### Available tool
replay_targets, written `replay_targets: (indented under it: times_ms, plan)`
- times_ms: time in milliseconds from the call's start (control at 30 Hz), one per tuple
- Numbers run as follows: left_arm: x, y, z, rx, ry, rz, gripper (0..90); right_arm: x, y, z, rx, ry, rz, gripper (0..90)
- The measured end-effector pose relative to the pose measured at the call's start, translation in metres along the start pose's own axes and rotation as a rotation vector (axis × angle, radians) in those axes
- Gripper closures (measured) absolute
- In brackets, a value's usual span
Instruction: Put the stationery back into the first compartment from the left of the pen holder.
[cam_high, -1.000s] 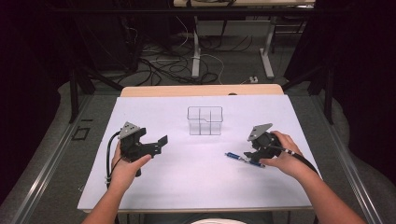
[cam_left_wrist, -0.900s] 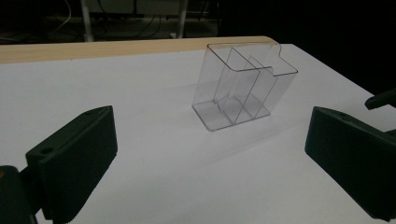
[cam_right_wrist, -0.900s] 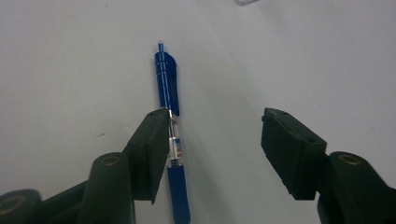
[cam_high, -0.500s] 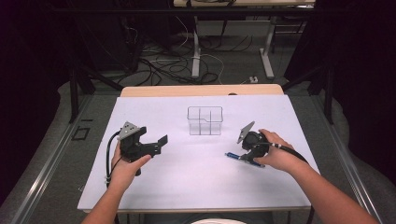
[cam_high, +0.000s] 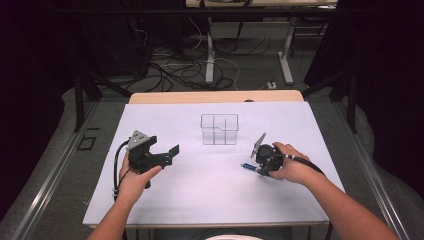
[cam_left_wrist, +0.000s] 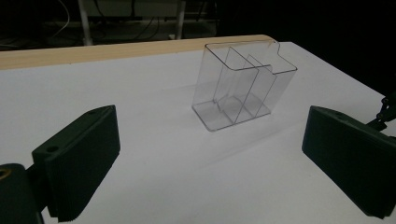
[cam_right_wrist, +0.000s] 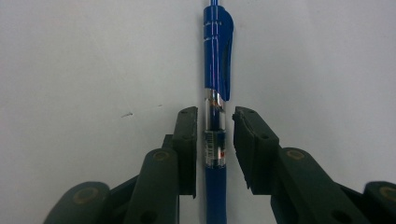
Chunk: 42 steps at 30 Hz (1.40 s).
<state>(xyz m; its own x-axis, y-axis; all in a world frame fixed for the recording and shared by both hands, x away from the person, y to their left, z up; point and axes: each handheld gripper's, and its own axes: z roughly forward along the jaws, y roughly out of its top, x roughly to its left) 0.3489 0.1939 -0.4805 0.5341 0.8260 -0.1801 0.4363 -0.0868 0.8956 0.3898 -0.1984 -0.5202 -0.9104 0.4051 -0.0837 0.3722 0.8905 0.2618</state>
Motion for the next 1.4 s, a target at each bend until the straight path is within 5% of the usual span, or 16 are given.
replay_targets:
  times_ms: [200, 233, 367, 400, 1067, 1400]
  plan:
    - [-0.0004, -0.0004, 0.0005, 0.001, -0.001, -0.006, 4.1, -0.0006, -0.0009, 0.0025, 0.033, -0.021, 0.003, 71.5]
    - [-0.0003, -0.0005, 0.0006, 0.002, -0.001, -0.007, 4.2, -0.0010, -0.0019, 0.0059, 0.022, 0.011, 0.007, 72.6]
    - [-0.0001, -0.0009, 0.0010, 0.004, 0.002, -0.004, 4.3, 0.0005, -0.0017, 0.0059, 0.037, 0.019, 0.034, 74.2]
    - [-0.0001, -0.0009, 0.0011, 0.005, 0.001, -0.004, 4.4, -0.0016, -0.0007, 0.0063, 0.040, 0.019, 0.000, 75.4]
    - [-0.0001, -0.0011, 0.0015, 0.008, 0.005, 0.015, 4.6, 0.0006, 0.0034, 0.0056, 0.071, -0.003, -0.034, 79.5]
    - [0.0002, -0.0017, 0.0017, 0.009, 0.007, 0.003, 5.3, 0.0010, 0.0048, -0.0019, 0.024, -0.030, -0.023, 79.5]
